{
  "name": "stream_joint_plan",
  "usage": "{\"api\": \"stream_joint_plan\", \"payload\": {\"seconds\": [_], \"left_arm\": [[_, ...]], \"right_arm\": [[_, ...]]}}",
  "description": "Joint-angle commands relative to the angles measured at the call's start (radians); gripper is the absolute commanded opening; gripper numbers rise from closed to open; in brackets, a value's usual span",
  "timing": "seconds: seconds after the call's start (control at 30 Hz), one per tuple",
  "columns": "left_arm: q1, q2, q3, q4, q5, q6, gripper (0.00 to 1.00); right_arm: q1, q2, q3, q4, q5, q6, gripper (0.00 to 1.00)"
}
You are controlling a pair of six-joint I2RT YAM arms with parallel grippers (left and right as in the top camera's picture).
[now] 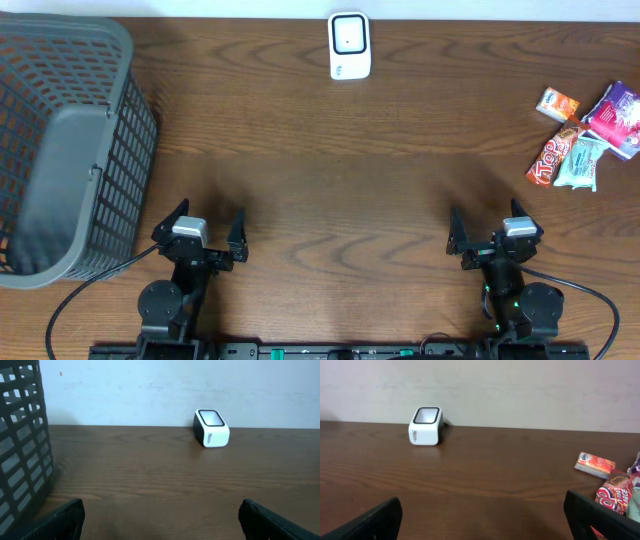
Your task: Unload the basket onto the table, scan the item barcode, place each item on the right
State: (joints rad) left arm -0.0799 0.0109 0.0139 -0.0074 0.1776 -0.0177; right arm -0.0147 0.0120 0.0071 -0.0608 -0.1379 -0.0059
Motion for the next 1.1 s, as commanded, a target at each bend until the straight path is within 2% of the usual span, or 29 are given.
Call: {"api": "stream_joint_plan", "payload": {"seconds": [0.0, 0.3, 0.7, 1.07], "left_arm": [[0.005, -0.010, -0.010, -0.050, 0.013, 0.019, 0.98], [0.005, -0.010, -0.010, -0.059, -0.040, 0.018, 0.98], [0.005, -0.010, -0.010, -0.059, -0.019, 0.044, 0.98], [0.005, -0.010, -0.010, -0.074, -0.172, 0.049, 0.98]], "right_arm": [[-0.004, -0.006, -0.001, -0.004, -0.003, -0.010, 0.99], [-0.004, -0.006, -0.001, -0.004, -0.003, -0.010, 0.99], [-0.004, -0.006, -0.001, -0.004, -0.003, -0.010, 0.99], [-0.004, -0.006, -0.001, -0.004, -0.003, -0.010, 0.99]]}}
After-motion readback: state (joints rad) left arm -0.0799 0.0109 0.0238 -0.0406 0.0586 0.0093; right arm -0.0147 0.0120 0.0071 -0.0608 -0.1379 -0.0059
